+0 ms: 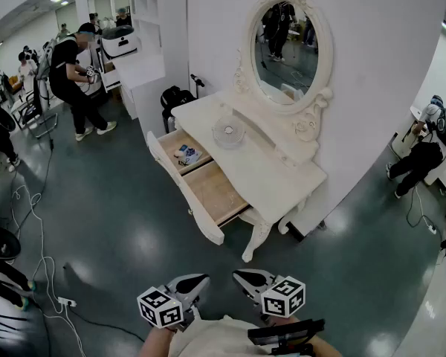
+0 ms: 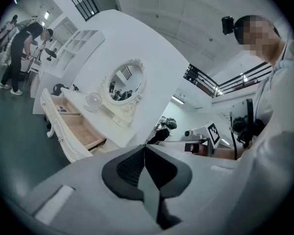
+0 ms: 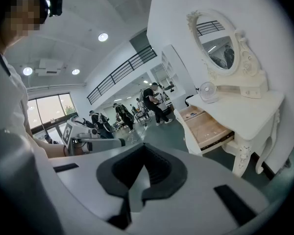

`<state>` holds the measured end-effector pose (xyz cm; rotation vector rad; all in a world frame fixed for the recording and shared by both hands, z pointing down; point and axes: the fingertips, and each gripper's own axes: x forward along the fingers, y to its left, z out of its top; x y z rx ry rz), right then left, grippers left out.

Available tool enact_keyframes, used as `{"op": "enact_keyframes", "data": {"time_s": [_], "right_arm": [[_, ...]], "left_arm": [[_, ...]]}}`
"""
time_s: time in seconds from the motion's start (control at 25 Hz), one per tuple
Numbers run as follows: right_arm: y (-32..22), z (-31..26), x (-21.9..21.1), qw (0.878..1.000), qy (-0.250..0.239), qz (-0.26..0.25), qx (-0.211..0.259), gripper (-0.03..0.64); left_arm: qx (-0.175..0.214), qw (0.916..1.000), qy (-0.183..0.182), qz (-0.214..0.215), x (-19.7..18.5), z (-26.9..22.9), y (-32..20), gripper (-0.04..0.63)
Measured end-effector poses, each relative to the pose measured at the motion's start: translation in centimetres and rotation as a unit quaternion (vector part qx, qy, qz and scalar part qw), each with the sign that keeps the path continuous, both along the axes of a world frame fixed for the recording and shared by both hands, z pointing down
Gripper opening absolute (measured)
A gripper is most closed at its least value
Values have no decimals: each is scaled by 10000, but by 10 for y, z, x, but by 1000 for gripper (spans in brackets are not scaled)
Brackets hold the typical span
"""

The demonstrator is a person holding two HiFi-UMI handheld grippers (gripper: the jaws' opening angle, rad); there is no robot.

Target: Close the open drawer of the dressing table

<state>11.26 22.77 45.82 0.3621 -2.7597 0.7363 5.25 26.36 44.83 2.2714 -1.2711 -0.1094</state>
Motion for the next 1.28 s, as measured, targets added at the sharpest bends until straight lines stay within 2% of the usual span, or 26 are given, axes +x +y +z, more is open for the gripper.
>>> {"op": "enact_keyframes", "data": {"time_s": [0.68,0.92,1.28], "right_arm": [[-1,-4,5,10000,-55,-2,-44,15],[-7,-6,7,9985,-367,99,-391,18],[-13,-7,10,9986,-344,106,-395,18]], "left_arm": [[-10,10000,27,1,7,1,-4,9],[-25,10000,38,-1,9,2,-6,9],[-43,10000,-12,59,13,3,-11,10]]}}
